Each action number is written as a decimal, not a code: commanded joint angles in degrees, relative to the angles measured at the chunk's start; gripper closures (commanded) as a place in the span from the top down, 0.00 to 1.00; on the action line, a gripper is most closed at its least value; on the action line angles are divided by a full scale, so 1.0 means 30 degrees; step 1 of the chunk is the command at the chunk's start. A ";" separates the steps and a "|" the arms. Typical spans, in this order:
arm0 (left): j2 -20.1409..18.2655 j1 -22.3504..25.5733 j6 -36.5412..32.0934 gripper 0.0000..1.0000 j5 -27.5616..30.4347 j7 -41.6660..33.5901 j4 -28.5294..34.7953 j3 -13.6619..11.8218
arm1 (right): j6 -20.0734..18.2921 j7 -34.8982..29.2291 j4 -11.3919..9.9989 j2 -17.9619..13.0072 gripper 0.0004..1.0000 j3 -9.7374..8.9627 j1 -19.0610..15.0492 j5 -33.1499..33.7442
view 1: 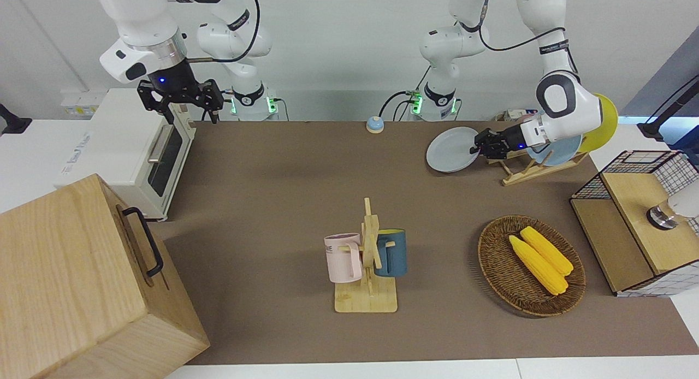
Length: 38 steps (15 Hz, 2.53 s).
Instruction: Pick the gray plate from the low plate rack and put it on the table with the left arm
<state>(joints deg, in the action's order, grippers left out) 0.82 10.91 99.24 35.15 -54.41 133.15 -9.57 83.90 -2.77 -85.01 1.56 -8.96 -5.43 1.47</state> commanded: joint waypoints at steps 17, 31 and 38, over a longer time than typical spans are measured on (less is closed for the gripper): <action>-0.4399 -0.0210 0.0350 1.00 -0.3949 0.7405 -0.2249 0.2950 | -0.0017 -0.0074 0.0123 0.0007 0.98 0.0115 0.0139 -0.0051; -0.4287 -0.0238 -0.3197 1.00 -0.9871 1.6349 -1.1131 0.6118 | -0.0017 -0.0074 0.0123 0.0007 0.98 0.0115 0.0139 -0.0051; -0.3760 -0.3514 -0.3812 1.00 -1.1132 1.6495 -1.1043 0.4014 | -0.0017 -0.0074 0.0123 0.0007 0.98 0.0115 0.0139 -0.0051</action>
<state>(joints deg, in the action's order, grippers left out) -12.13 7.76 89.47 4.21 -6.34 101.52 7.75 83.90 -2.77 -85.01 1.56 -8.96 -5.43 1.47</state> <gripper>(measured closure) 0.000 0.013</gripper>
